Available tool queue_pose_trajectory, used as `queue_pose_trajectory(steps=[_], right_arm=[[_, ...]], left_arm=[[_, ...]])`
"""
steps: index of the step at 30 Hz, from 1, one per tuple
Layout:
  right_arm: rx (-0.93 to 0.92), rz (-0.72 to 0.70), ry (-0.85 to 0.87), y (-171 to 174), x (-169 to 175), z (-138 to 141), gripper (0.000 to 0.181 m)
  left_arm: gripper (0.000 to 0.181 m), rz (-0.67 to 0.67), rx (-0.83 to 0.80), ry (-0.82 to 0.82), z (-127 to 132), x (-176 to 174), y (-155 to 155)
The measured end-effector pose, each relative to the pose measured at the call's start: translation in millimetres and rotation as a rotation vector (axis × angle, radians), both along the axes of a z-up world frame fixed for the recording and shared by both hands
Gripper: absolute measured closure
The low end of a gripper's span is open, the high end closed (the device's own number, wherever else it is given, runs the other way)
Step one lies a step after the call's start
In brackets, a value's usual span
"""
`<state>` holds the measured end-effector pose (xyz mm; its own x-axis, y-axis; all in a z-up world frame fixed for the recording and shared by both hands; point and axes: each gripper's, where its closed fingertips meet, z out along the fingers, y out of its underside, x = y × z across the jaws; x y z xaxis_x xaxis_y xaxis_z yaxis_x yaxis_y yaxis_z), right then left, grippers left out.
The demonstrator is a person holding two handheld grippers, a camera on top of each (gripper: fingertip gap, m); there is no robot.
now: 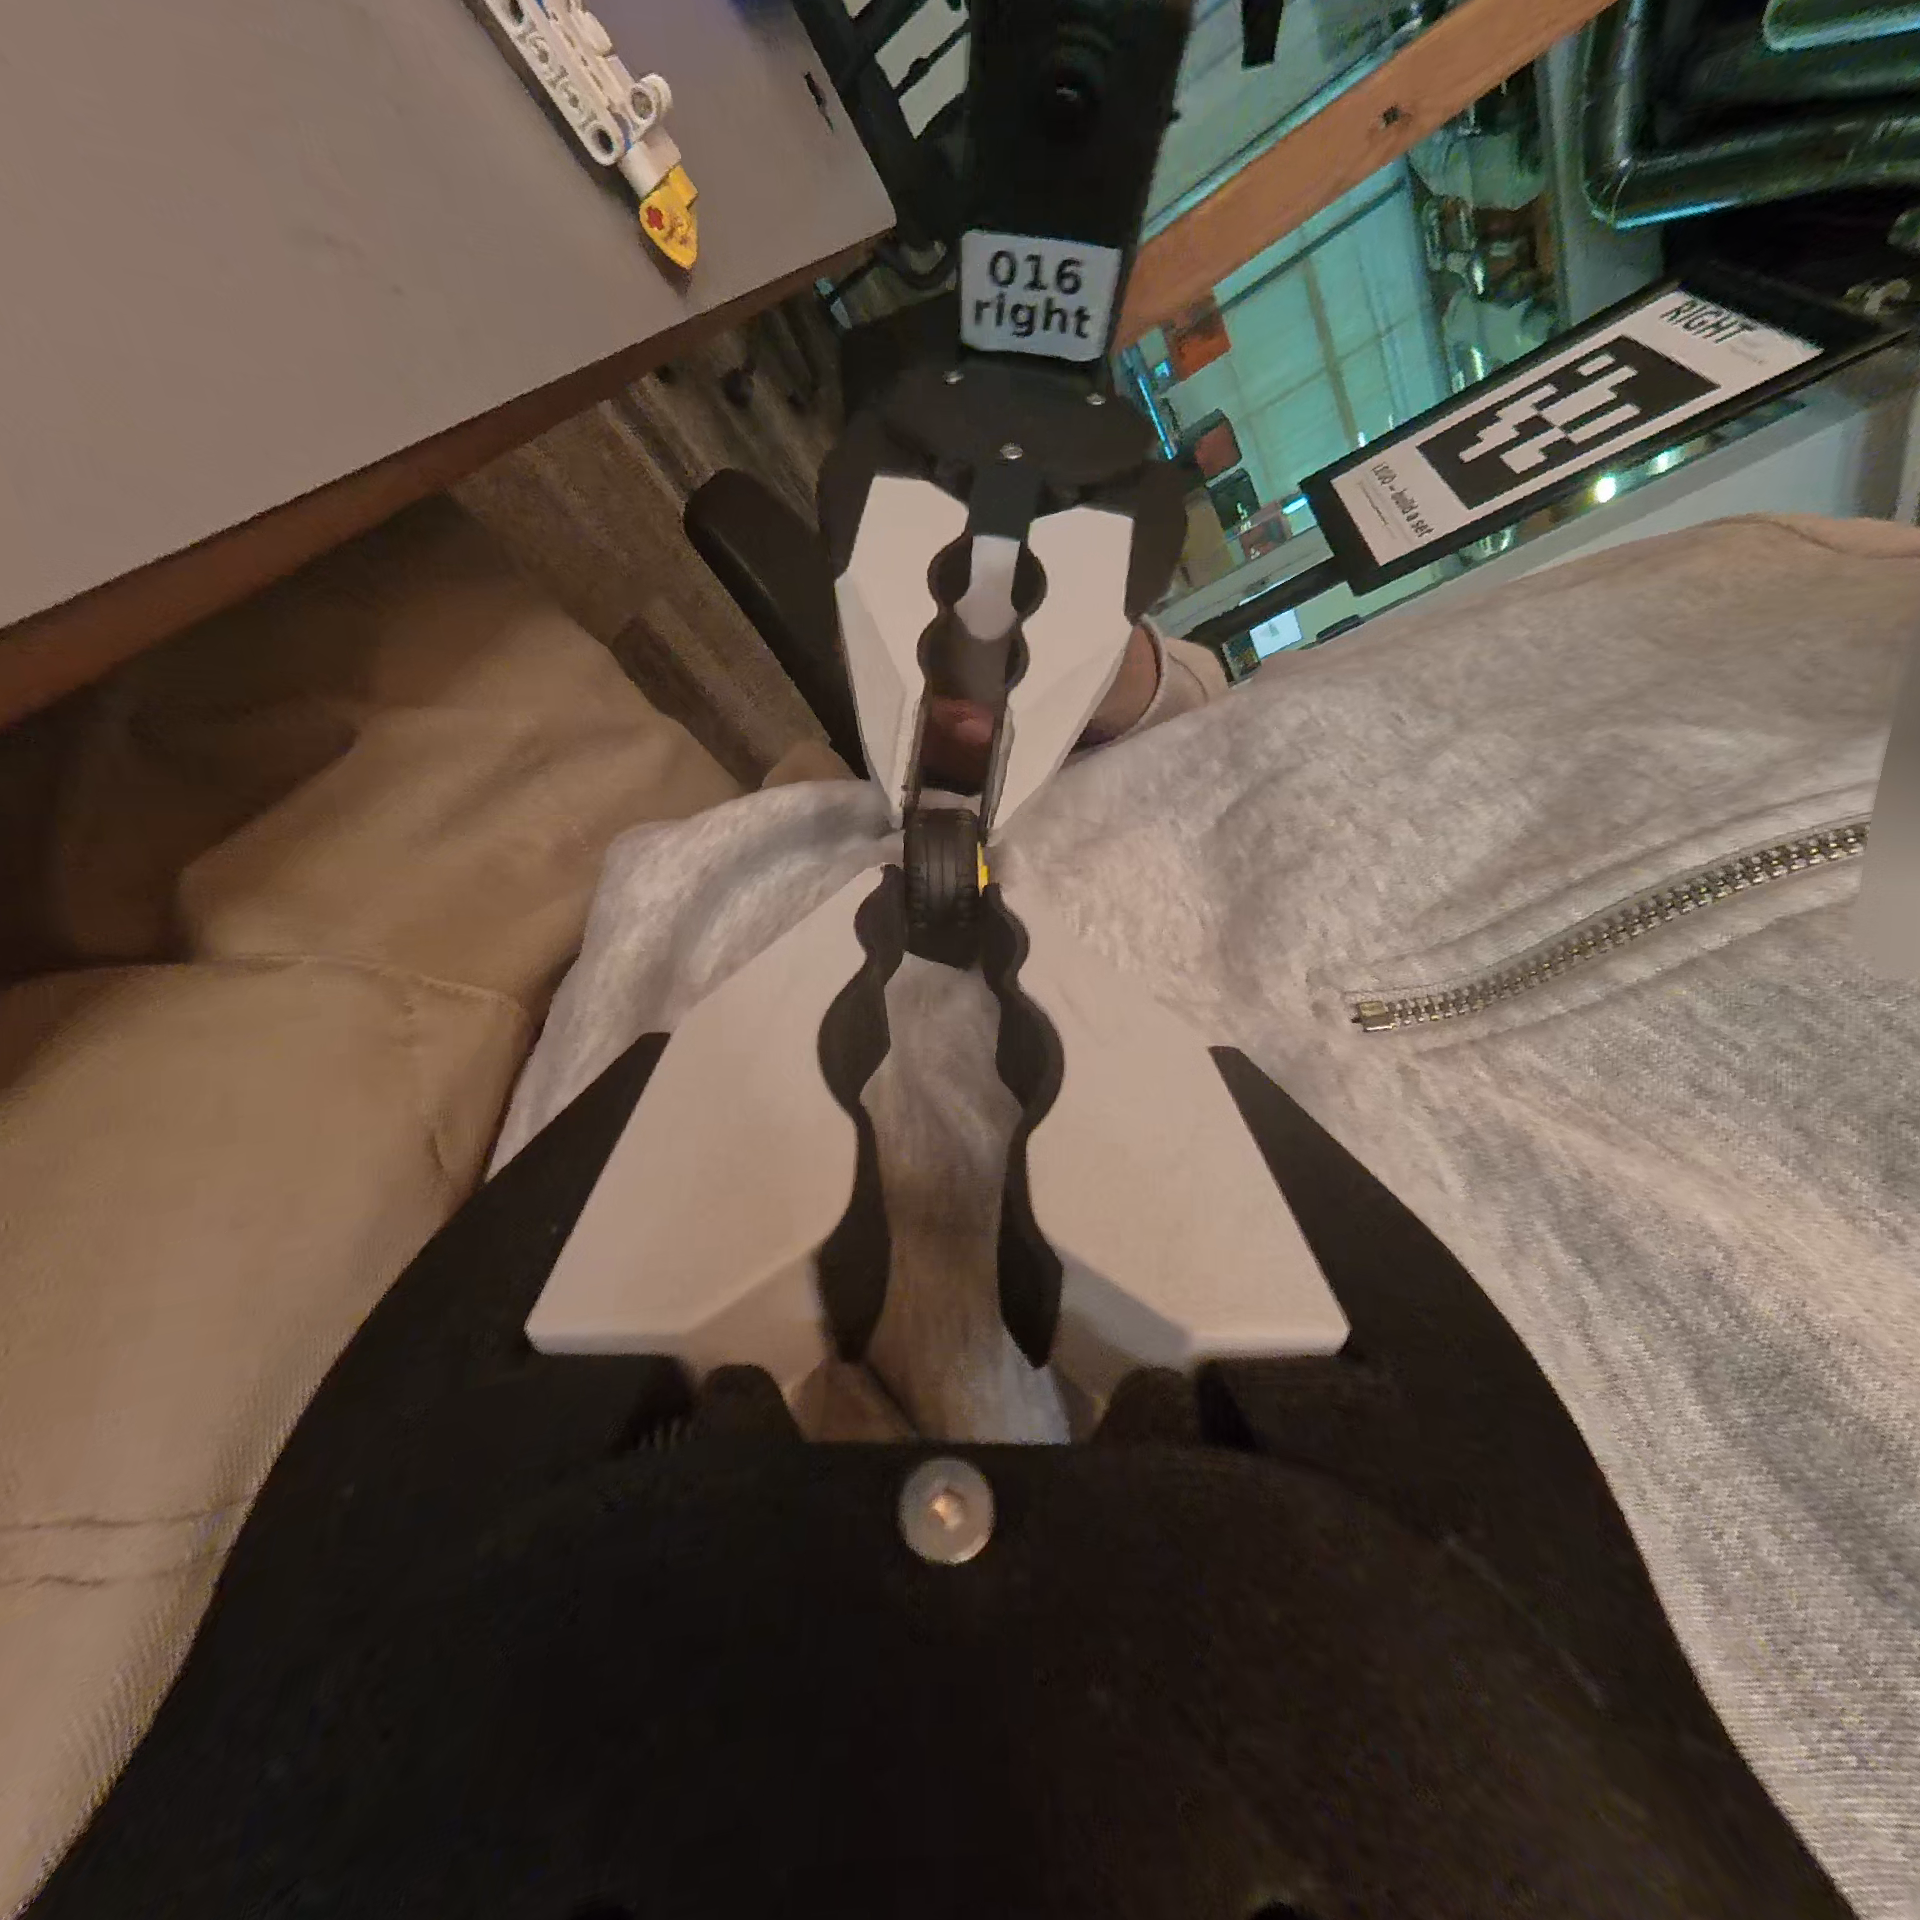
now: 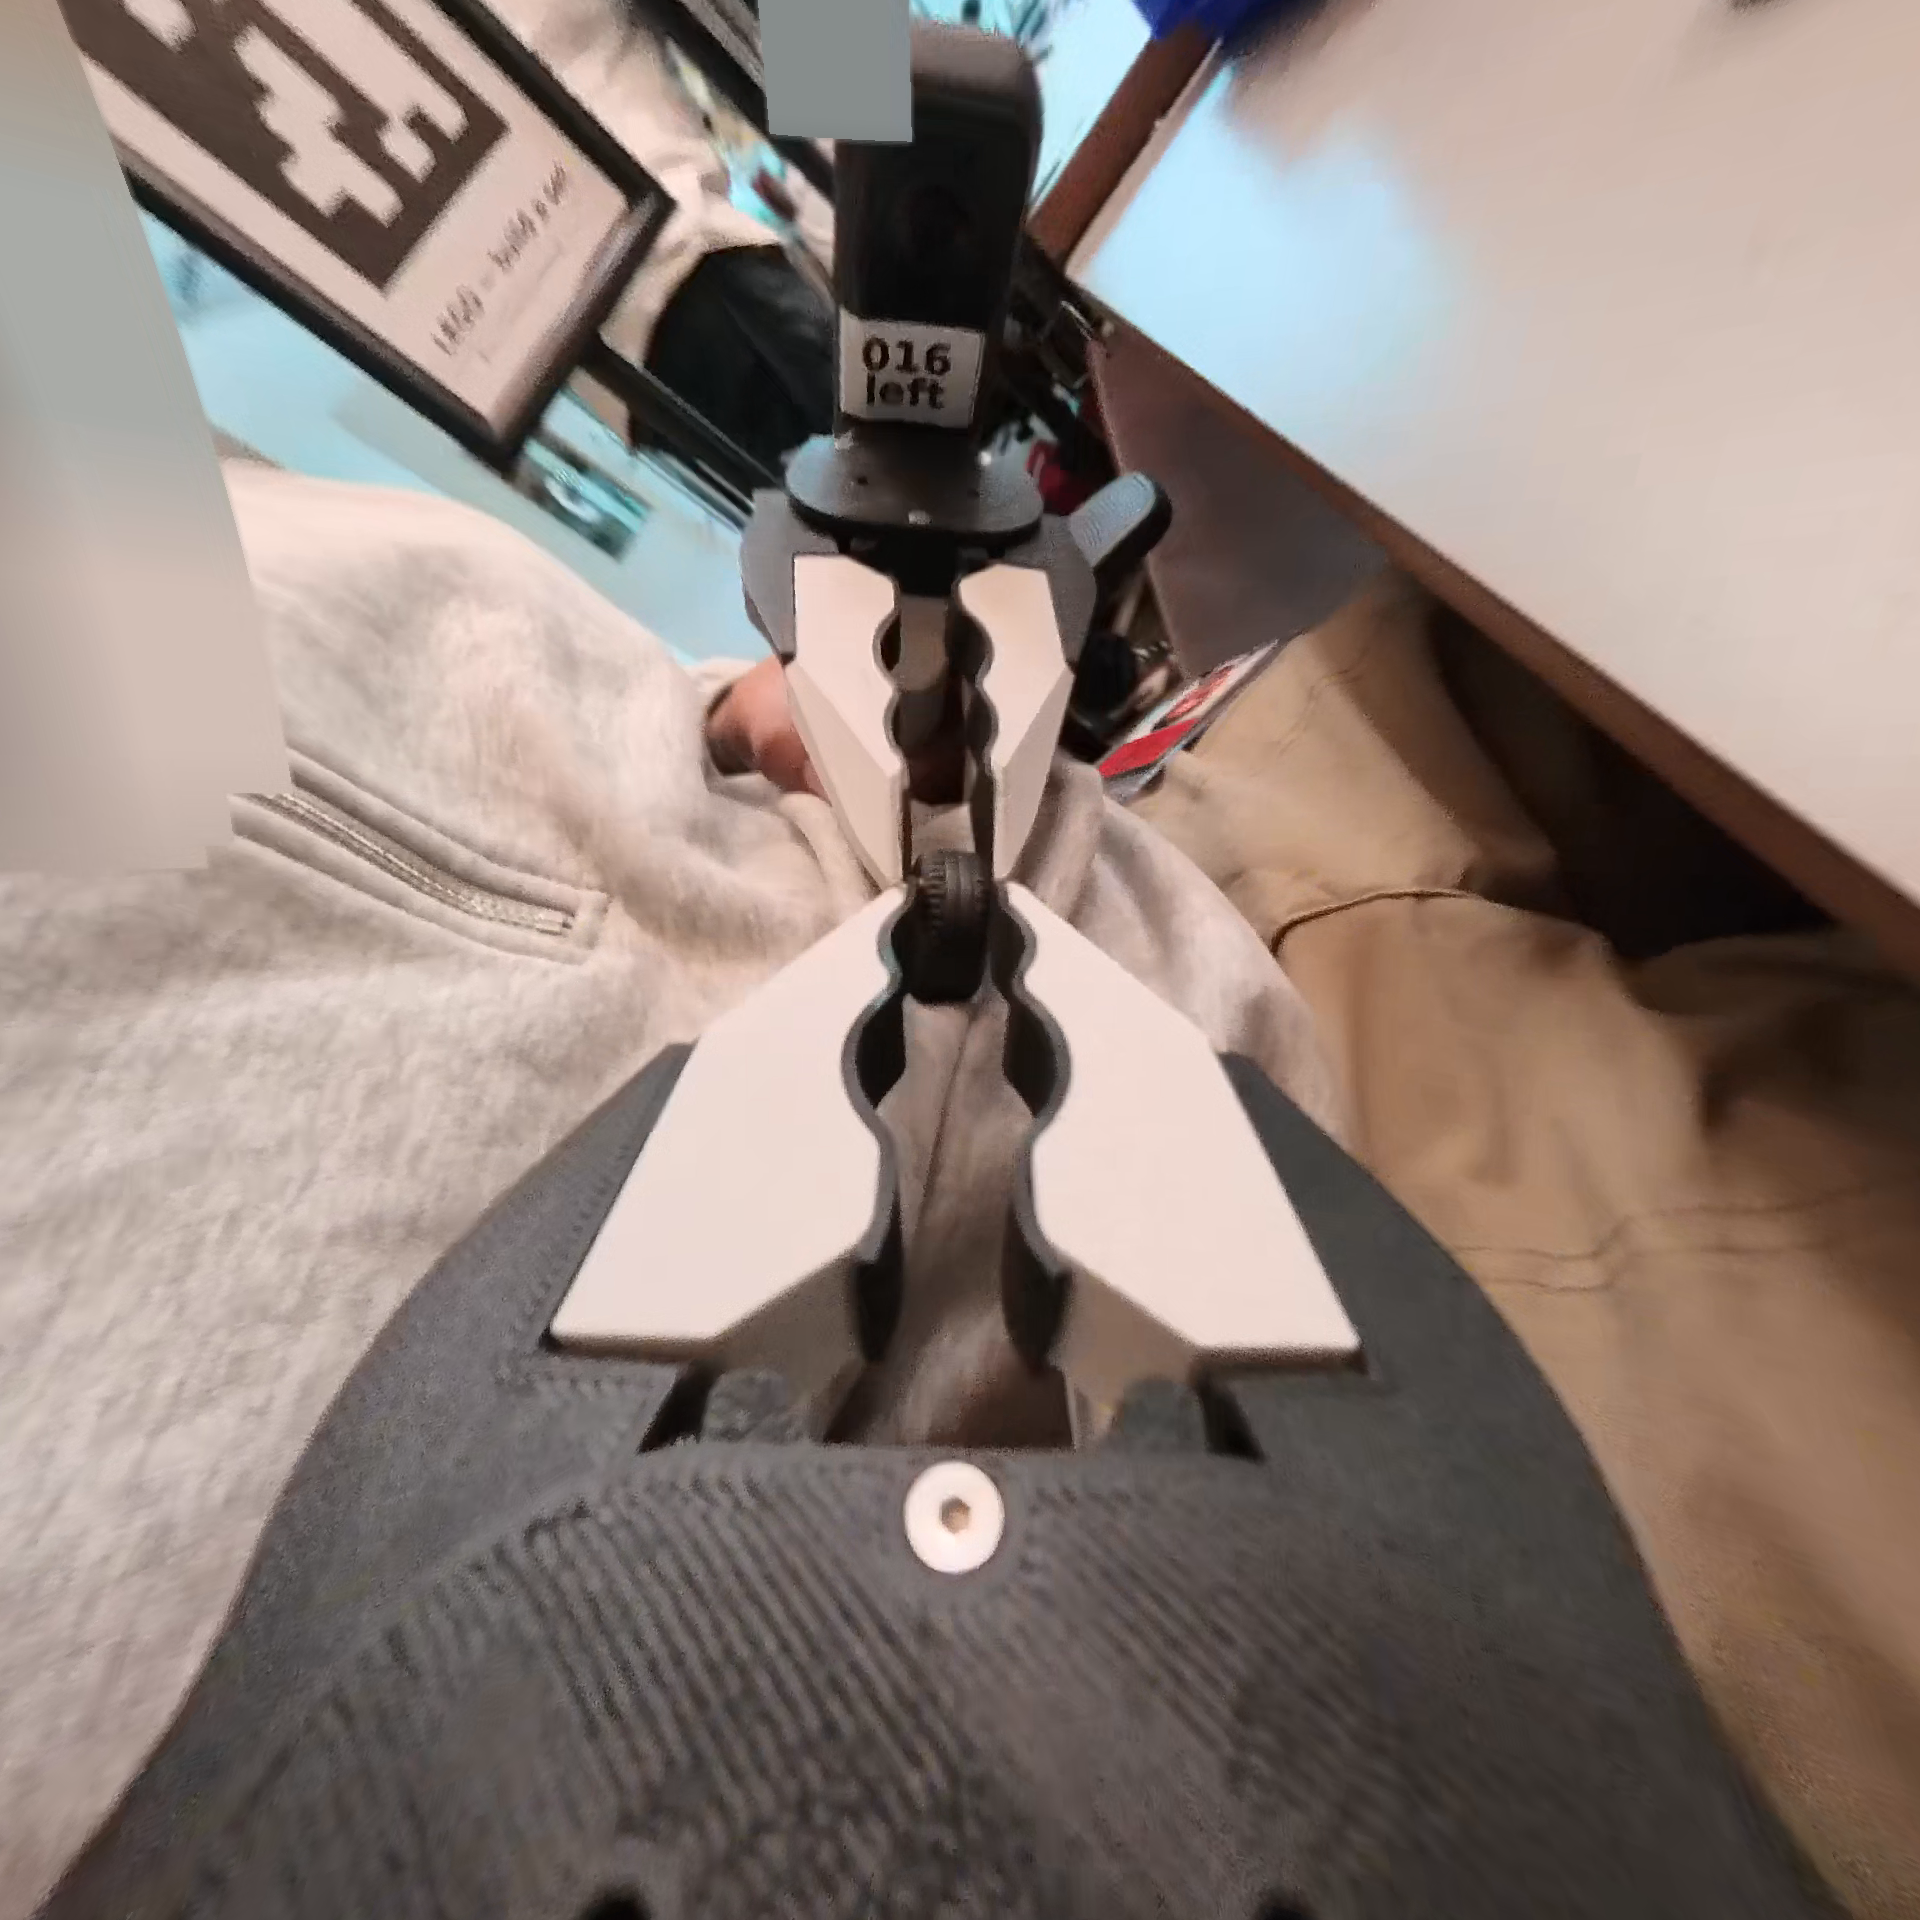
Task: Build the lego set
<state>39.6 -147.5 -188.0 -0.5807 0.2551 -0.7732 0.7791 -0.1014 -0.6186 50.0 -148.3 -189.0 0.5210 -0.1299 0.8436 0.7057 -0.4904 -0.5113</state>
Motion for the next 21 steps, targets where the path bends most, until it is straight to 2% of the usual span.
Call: queue_pose_trajectory(steps=[3,5,8,13,17,18,19,20,21], right_arm=[[-0.099,-0.025,-0.062,0,-1,0,0.171],[-0.112,-0.037,-0.041,0,0,1,0.171],[-0.048,-0.048,0.044,0,3,0,0.171],[0.012,-0.064,0.078,1,5,-3,0.171],[0.020,-0.064,0.096,1,8,-5,0.171],[0.001,-0.053,0.106,-1,10,-3,0.173],[-0.131,0.060,0.133,-11,27,16,0.181],[-0.231,0.178,0.089,-30,44,30,0.181],[-0.131,0.213,0.105,-41,47,21,0.181]], left_arm=[[0.170,-0.001,0.007,-0.018,1,0,-1],[0.170,-0.003,0.006,-0.033,0,1,-1],[0.170,-0.015,-0.011,-0.050,-2,3,0],[0.170,-0.017,-0.026,-0.112,-6,4,1],[0.170,-0.025,-0.064,-0.067,-10,7,2],[0.171,-0.025,-0.082,-0.049,-13,8,2],[0.174,0.009,-0.137,0.000,-23,3,4],[0.176,0.066,-0.155,0.076,-30,-6,6],[0.175,0.048,-0.128,0.060,-24,-4,8]])
